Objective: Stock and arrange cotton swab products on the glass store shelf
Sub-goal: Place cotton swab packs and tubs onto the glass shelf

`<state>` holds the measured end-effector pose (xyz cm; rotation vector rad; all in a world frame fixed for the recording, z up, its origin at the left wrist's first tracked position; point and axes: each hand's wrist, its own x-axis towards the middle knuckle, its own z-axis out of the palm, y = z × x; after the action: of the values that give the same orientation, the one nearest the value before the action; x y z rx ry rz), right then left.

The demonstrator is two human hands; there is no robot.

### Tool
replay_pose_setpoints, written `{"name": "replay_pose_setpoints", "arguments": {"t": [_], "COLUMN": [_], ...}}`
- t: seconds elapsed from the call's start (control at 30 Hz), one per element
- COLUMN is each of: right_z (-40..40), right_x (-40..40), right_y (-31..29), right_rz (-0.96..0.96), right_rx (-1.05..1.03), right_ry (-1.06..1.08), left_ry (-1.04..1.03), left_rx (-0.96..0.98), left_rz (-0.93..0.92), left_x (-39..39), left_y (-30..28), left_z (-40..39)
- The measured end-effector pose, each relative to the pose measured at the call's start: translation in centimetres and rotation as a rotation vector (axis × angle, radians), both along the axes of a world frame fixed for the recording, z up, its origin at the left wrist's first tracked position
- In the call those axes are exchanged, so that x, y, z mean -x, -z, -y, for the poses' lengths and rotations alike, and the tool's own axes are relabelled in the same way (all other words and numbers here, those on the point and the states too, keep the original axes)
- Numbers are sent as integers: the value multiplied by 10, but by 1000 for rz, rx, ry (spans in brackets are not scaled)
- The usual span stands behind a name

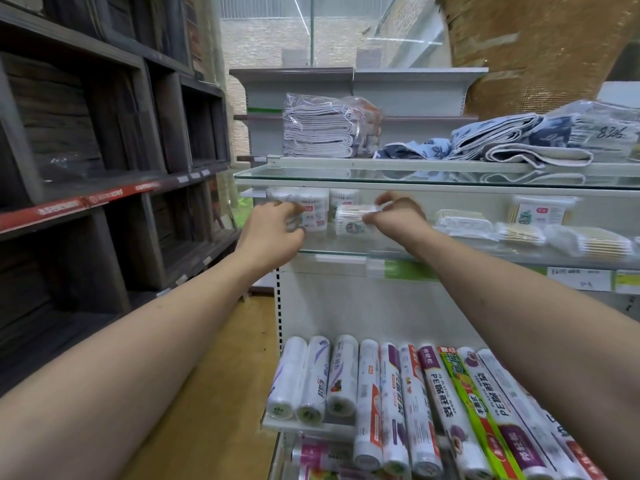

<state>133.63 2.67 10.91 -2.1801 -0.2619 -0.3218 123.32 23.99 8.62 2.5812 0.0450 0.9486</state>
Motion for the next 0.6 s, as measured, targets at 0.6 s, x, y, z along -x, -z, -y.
{"name": "replay_pose_setpoints", "arguments": {"t": [0.6], "right_z": [-31], "right_x": [-9], "right_y": [-7], "right_rz": [-45], "right_rx": [-91], "right_ry": [7], "left_ry": [8], "left_rx": [-11], "left_rz": [11], "left_x": [-4], "left_y": [-5], "left_z": [-17]}}
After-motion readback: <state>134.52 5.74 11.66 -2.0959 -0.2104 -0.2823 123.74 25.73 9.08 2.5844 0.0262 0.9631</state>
